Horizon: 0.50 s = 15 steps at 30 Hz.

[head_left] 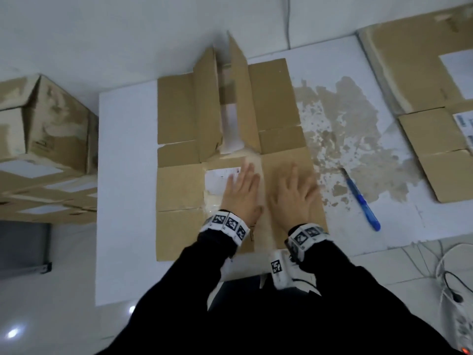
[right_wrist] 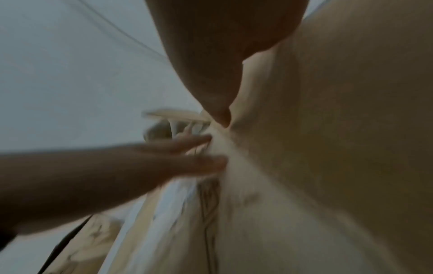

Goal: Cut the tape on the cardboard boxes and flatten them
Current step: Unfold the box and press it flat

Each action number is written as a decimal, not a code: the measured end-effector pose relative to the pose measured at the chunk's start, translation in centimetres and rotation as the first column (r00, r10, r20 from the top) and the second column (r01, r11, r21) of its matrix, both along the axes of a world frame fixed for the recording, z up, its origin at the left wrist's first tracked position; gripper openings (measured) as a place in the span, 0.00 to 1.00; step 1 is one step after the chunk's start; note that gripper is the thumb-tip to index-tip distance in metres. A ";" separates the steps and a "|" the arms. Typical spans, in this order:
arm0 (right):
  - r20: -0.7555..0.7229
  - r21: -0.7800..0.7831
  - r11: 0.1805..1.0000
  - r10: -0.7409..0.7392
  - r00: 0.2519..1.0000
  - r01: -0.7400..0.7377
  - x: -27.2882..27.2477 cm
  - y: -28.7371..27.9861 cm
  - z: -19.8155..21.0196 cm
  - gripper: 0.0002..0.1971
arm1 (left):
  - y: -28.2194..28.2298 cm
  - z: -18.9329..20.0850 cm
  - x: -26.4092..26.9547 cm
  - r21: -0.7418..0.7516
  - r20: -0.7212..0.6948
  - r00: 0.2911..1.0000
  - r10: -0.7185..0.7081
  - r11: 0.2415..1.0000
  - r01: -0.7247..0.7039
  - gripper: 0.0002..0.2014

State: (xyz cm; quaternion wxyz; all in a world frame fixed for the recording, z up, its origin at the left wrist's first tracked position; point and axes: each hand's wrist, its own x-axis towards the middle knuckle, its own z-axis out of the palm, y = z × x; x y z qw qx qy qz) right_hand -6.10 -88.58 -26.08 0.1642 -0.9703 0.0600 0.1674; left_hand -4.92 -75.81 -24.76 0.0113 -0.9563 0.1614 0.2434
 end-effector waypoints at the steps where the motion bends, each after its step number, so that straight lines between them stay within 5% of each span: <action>1: -0.021 -0.002 0.994 0.107 0.994 -0.107 -0.3 1.0 -0.7 0.32 | 0.1 -0.3 -0.4 -0.037 -0.036 0.999 0.041 0.998 -0.042 0.36; 4: -0.036 0.009 0.969 0.248 0.968 -0.248 -0.6 0.4 -2.8 0.38 | 3.7 -1.2 -0.3 -0.081 -0.141 0.971 0.192 0.975 -0.205 0.41; 8: 0.021 -0.005 0.996 0.093 0.995 -0.093 -0.3 -3.7 -2.9 0.38 | 12.6 -2.1 -2.1 -0.092 -0.111 0.919 0.379 0.916 -0.389 0.50; 13: -0.006 0.002 1.000 0.020 1.000 -0.020 0.8 -3.2 -0.9 0.33 | 14.7 -0.9 -2.8 -0.073 -0.078 0.919 0.388 0.917 -0.393 0.55; 15: 0.029 0.033 0.998 0.046 0.998 -0.047 3.3 -1.3 0.6 0.30 | 13.5 0.7 -0.4 -0.011 -0.008 0.923 0.385 0.923 -0.385 0.47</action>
